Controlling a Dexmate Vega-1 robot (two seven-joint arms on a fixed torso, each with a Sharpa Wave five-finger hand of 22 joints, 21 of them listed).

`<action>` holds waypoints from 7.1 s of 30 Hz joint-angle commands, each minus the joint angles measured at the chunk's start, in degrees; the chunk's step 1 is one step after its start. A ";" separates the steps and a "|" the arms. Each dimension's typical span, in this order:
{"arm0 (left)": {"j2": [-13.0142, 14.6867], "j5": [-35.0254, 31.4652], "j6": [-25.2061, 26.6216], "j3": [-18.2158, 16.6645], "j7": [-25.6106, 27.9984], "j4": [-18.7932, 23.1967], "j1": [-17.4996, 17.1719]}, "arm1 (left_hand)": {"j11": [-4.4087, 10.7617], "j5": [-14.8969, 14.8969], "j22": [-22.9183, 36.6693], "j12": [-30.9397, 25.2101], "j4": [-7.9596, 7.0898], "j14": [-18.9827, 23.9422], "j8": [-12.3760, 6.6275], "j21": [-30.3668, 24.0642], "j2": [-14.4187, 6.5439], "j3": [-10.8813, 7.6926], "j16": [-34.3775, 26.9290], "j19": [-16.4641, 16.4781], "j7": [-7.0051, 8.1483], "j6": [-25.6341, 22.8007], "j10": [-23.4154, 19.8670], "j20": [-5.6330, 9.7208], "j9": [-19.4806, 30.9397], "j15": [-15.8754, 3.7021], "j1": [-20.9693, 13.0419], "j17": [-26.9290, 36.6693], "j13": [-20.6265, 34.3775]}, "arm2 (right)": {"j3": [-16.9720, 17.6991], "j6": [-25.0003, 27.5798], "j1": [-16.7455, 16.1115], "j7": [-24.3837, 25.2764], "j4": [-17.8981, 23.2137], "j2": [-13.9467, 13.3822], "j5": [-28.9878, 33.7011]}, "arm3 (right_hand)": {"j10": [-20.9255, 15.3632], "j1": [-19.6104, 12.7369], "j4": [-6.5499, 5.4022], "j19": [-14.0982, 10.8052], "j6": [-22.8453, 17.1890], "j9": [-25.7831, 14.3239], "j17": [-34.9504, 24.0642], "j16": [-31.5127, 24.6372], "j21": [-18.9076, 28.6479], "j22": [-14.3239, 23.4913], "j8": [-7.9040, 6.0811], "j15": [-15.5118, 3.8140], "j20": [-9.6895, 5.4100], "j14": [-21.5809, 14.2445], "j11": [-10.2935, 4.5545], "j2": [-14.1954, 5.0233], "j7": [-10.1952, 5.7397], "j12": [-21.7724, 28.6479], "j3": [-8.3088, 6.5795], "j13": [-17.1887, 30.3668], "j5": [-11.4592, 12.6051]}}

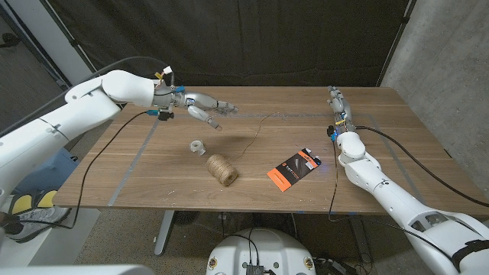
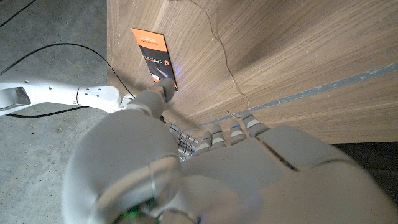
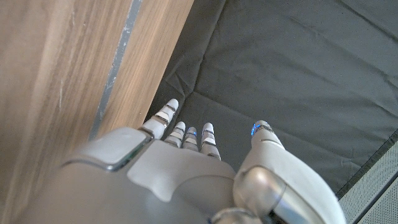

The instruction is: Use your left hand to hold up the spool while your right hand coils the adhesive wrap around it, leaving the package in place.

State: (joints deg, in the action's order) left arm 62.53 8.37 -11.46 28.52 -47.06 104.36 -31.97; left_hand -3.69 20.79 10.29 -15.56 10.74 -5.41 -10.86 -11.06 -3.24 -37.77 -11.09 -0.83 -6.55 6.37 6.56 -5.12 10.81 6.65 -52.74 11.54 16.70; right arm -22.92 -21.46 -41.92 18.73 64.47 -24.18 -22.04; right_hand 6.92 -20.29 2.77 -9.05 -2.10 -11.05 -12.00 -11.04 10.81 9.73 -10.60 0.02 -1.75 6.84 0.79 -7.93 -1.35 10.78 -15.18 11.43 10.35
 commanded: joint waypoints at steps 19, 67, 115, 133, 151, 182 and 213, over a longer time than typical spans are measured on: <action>7.77 -2.57 4.54 -4.80 4.11 11.30 -7.75 | -0.23 -0.22 0.15 -1.56 -1.09 0.00 -0.32 -0.31 -0.12 0.48 -0.70 -0.10 -0.78 -0.12 0.38 -0.49 0.38 0.56 -0.43 0.75 1.33 | 0.18 -0.02 0.07 0.50 -1.01 -0.43 0.25 | 1.69 0.57 0.55 0.62 1.11 -0.28 0.04 0.03 -0.11 0.25 0.04 0.29 0.42 1.10 0.33 -0.20 -0.14 -0.24 -0.01 0.11 -0.06; 11.06 -5.98 2.90 -5.35 1.68 12.70 -11.80 | -0.82 -0.23 0.28 -3.94 -1.32 -1.23 -0.21 -0.28 -0.43 -0.16 -1.00 -1.01 -1.46 1.68 2.26 -0.78 0.72 1.04 -1.35 2.37 3.98 | 0.52 1.20 -2.46 6.11 1.29 -0.89 2.74 | 3.98 1.05 0.88 1.75 3.14 -0.30 0.03 -0.05 -0.05 0.26 -0.02 0.82 0.80 2.83 1.03 -0.24 -0.47 -0.08 0.07 0.17 -0.06; 13.60 -13.34 -1.21 -7.55 7.49 14.88 -17.95 | -0.38 -0.71 0.37 -7.56 -0.96 1.48 -1.13 -0.97 -0.95 0.32 -2.59 1.07 -1.01 -0.54 0.87 -0.55 1.10 0.66 -3.38 3.49 6.41 | 0.56 -3.02 -3.69 9.29 -0.89 0.02 5.85 | 4.75 1.52 1.07 2.24 3.62 -0.30 0.04 -0.28 0.09 0.27 -0.29 1.07 1.04 3.49 1.65 -0.22 -0.64 0.25 0.16 0.18 -0.04; 14.94 -16.29 -2.22 -9.10 11.80 15.25 -21.50 | -0.26 -1.13 0.43 -9.35 -0.90 2.72 -1.57 -1.13 -1.25 1.03 -3.48 2.02 -0.93 -2.00 0.18 -0.61 1.37 0.45 -4.29 4.24 7.62 | 0.83 -6.31 -3.48 10.35 -3.98 0.53 6.49 | 4.84 1.65 1.18 2.32 3.73 -0.29 0.06 -0.39 0.17 0.27 -0.36 1.28 1.08 3.56 2.13 -0.22 -0.65 0.40 0.17 0.18 -0.03; 15.39 -18.62 -2.93 -9.28 12.52 15.51 -22.63 | -0.12 -1.44 0.47 -10.39 -0.93 3.05 -1.92 -1.09 -1.46 1.63 -3.92 2.30 -0.86 -3.15 0.19 -0.71 1.58 0.45 -4.87 4.79 8.48 | 1.48 -3.62 -4.88 11.45 3.71 -2.68 9.27 | 4.05 1.83 1.37 1.95 3.05 -0.29 0.10 -0.69 0.38 0.26 -0.69 0.94 0.98 3.09 1.45 -0.11 -0.52 0.82 0.22 0.18 -0.02; 17.72 -23.90 -3.49 -12.15 20.55 16.17 -28.54 | 0.72 -2.11 0.55 -13.90 -0.41 6.03 -3.34 -1.66 -0.62 2.27 -5.69 5.18 0.15 -7.44 -1.92 -0.34 2.17 -0.38 -8.63 6.03 10.54 | 2.13 -2.54 -5.06 8.10 5.82 -4.12 8.42 | 2.28 2.05 1.66 0.94 2.27 -0.29 0.17 -1.21 0.73 0.25 -0.97 1.15 1.13 1.79 1.79 0.06 -0.22 1.48 0.30 0.18 -0.01; 20.58 -28.39 0.01 -15.44 31.10 17.00 -36.80 | -0.25 -2.67 0.60 -14.09 -1.11 4.29 -2.97 -1.39 1.15 3.06 -4.84 5.65 -0.23 -7.61 0.98 -0.55 2.58 0.28 -8.59 6.58 11.35 | 0.23 -5.84 -2.90 4.35 0.45 -3.15 8.31 | 1.92 2.35 1.77 0.40 1.87 -0.29 0.17 -1.31 0.79 0.24 -1.01 1.15 1.46 1.39 1.84 0.15 -0.14 1.47 0.43 0.19 0.01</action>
State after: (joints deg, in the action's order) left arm 82.95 -19.71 -12.27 13.13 -16.97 121.49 -67.60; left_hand -4.08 18.18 10.82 -29.90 9.62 -0.64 -13.89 -12.55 -2.55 -34.90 -16.03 4.61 -6.14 -1.23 6.79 -5.42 13.20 6.76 -61.37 17.97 27.78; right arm -22.11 -26.56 -45.54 24.25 66.35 -27.43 -13.62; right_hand 8.73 -18.41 4.35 -8.26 0.10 -11.05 -11.74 -12.16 11.26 9.73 -11.26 1.34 -0.31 8.57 2.63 -7.86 -1.32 12.10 -14.70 11.44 10.35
